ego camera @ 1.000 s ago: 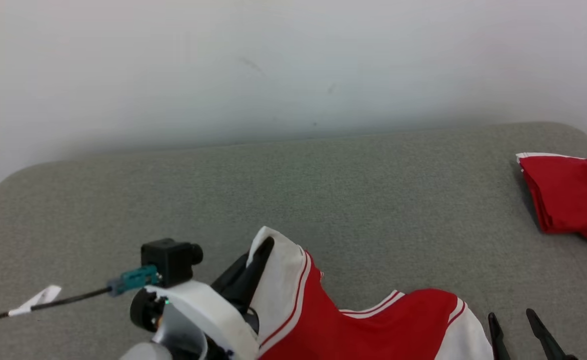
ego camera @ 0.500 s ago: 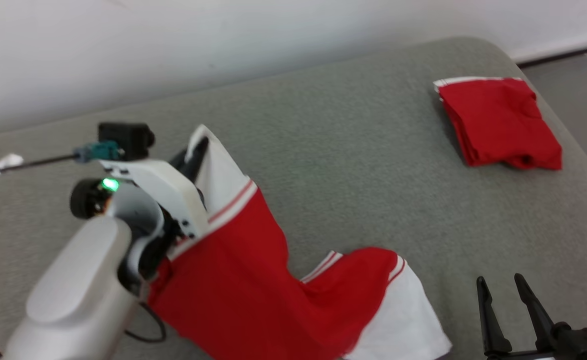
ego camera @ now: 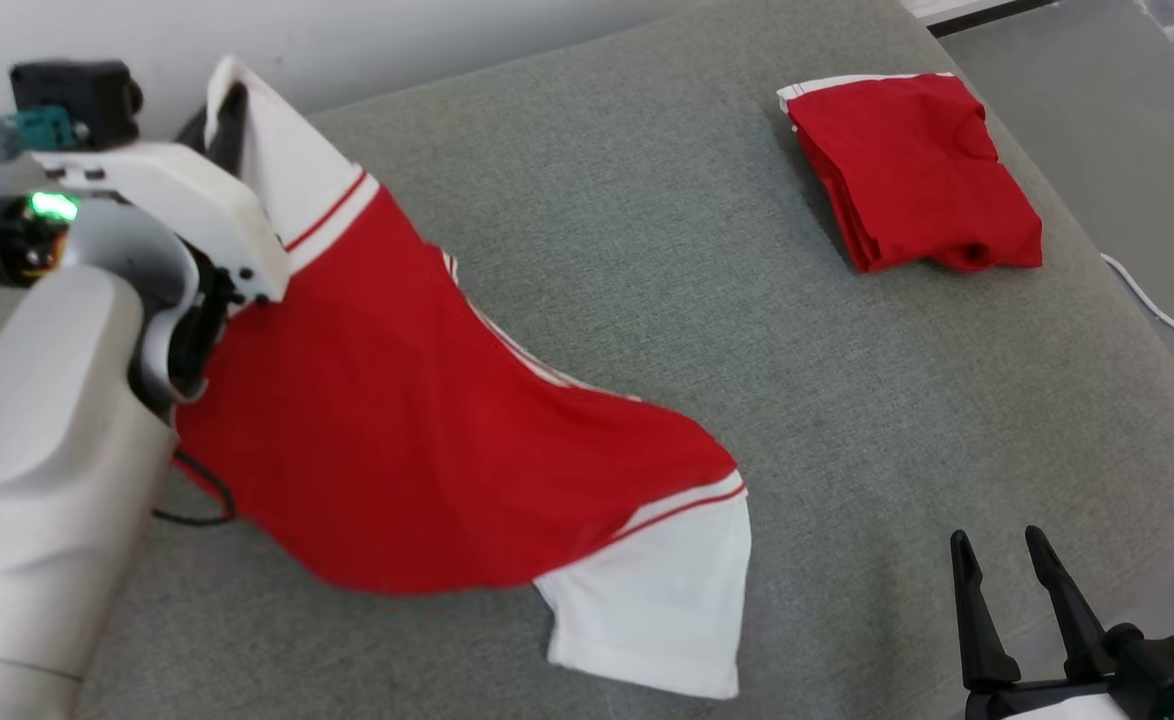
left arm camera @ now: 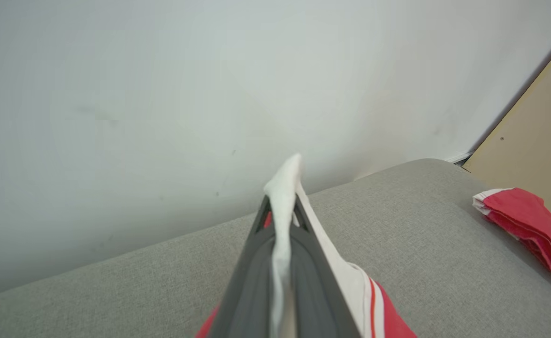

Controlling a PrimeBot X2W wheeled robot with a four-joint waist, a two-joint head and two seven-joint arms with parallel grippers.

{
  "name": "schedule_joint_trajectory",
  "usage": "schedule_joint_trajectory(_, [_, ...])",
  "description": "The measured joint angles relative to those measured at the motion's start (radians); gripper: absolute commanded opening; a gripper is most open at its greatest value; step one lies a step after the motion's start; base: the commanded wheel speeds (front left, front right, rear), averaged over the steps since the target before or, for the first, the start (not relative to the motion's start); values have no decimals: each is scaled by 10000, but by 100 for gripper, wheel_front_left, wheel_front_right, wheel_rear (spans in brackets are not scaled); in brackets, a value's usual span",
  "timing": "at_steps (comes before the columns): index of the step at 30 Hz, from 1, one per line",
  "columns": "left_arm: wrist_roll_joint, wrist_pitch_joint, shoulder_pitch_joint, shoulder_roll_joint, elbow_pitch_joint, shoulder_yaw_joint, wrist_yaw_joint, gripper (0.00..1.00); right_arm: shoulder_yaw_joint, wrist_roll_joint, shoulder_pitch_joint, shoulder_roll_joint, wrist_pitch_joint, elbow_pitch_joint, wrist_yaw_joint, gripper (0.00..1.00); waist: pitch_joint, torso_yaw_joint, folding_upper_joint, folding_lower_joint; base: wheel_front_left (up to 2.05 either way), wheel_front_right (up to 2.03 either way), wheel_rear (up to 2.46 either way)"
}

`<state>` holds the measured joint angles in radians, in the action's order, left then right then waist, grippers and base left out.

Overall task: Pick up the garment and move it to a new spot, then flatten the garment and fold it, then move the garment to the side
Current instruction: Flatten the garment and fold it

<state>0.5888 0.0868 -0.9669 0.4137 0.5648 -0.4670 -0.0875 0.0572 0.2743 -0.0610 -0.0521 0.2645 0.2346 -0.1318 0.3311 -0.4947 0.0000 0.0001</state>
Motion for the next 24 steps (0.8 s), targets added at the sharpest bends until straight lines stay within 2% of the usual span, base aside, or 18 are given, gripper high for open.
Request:
schedule_joint_trajectory(8, [-36,-646,-1053,-23,328,167,117,0,-21,-221,-151,10,0,4,0,100,-245,245,0,0,0,0,0])
schedule_joint_trajectory(16, [-161,-1392,-1734,-236,182,226,58,0,-127,-428,-119,13,0,4,0,100,-591,487,0,-1,0,0,0])
schedule_joint_trajectory(20, [-169,-1590,-1590,-366,15,140,-23,0,-186,-497,-38,13,0,8,0,100,-776,596,0,-1,0,0,0])
schedule_joint_trajectory(24, [-17,-1695,-509,-570,-570,8,-31,0,-265,-566,130,13,0,12,0,100,-1017,692,0,-1,0,0,0])
